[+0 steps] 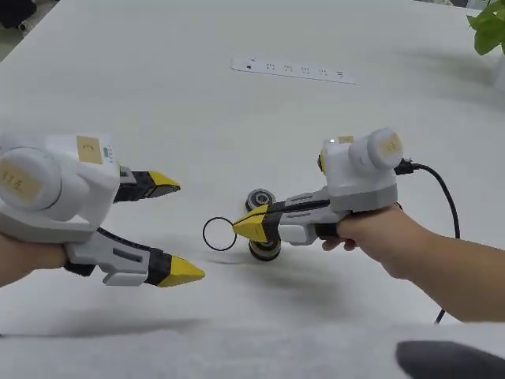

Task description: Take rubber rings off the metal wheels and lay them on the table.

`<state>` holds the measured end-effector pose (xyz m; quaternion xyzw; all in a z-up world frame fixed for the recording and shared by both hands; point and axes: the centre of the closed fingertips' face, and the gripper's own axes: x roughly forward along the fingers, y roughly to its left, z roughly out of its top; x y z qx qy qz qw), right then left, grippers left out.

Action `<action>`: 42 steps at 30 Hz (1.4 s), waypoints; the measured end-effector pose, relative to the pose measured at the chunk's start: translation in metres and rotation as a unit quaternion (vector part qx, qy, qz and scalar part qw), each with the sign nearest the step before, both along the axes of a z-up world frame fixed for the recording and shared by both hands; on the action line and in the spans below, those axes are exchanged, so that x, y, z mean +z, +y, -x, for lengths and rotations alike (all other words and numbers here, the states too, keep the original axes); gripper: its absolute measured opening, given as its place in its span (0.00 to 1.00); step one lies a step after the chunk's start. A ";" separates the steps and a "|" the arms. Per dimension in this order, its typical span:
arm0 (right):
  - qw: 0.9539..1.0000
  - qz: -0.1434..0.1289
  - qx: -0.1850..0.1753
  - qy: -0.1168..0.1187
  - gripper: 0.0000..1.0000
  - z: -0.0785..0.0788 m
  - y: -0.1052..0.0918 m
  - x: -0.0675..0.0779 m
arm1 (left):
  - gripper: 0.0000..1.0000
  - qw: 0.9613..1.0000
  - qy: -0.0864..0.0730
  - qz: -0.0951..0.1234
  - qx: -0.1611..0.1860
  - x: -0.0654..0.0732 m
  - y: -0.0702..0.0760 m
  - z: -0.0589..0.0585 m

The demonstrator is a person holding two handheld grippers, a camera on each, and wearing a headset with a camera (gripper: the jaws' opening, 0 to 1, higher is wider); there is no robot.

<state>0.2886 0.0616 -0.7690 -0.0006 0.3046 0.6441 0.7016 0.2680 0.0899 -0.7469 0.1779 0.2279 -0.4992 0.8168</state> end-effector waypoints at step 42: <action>0.999 0.038 -0.001 -0.035 0.00 -0.003 0.013 -0.022 | 0.74 1.000 0.009 -0.004 0.002 -0.004 0.000 0.000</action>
